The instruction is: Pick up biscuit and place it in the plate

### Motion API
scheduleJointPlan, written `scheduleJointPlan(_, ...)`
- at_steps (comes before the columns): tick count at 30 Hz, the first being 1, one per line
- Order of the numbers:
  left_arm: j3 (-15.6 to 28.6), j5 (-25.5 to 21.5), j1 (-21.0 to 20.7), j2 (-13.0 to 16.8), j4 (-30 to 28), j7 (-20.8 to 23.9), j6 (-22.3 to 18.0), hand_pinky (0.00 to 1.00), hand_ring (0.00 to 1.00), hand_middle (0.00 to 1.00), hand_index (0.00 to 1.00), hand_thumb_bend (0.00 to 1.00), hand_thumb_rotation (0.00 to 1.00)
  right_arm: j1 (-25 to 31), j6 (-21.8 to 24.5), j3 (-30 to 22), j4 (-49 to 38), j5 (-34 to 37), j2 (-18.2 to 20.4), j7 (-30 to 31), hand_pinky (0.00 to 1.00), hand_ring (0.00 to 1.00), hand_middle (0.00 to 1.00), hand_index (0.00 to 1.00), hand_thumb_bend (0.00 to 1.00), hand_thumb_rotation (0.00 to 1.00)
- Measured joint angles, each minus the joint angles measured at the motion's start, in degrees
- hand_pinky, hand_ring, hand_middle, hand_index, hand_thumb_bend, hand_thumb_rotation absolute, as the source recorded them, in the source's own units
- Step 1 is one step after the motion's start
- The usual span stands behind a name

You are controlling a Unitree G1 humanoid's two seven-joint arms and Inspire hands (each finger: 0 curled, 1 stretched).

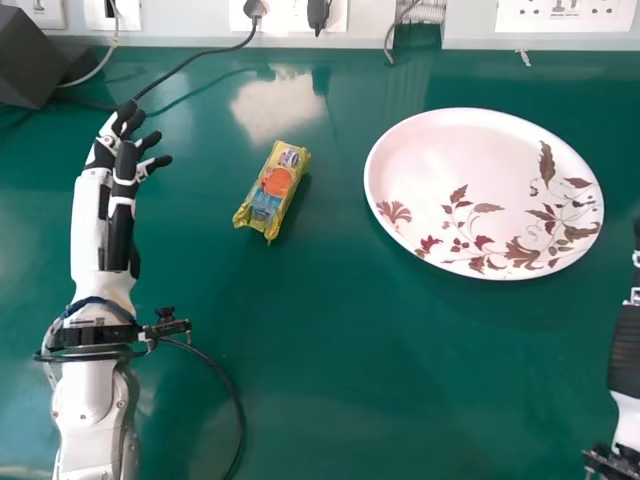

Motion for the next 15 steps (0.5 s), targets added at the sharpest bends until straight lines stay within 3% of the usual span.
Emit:
scheduleJointPlan(4,-0.64,0.53,0.22,0.36,-1.23,0.33,0.32,0.73,0.87,0.96,0.94,1.0,0.57,0.0,0.0,0.0,0.0,0.04,0.0,-0.07,0.93,1.0,1.0,0.97,1.0,0.41)
scheduleJointPlan(9,-1.79,0.93,1.01,0.65,-4.81,0.15,4.61,0.73,0.87,0.97,0.96,1.0,0.59,0.0,0.0,0.01,0.0,0.04,0.0,-0.12,0.97,1.0,1.0,0.99,1.0,0.4)
scheduleJointPlan(15,-3.72,7.48,1.31,1.68,-7.79,1.11,7.53,0.73,0.86,0.96,0.95,1.0,0.59,-0.17,0.0,-0.03,0.31,0.03,-0.04,-0.04,1.0,1.0,1.0,1.0,1.0,0.39)
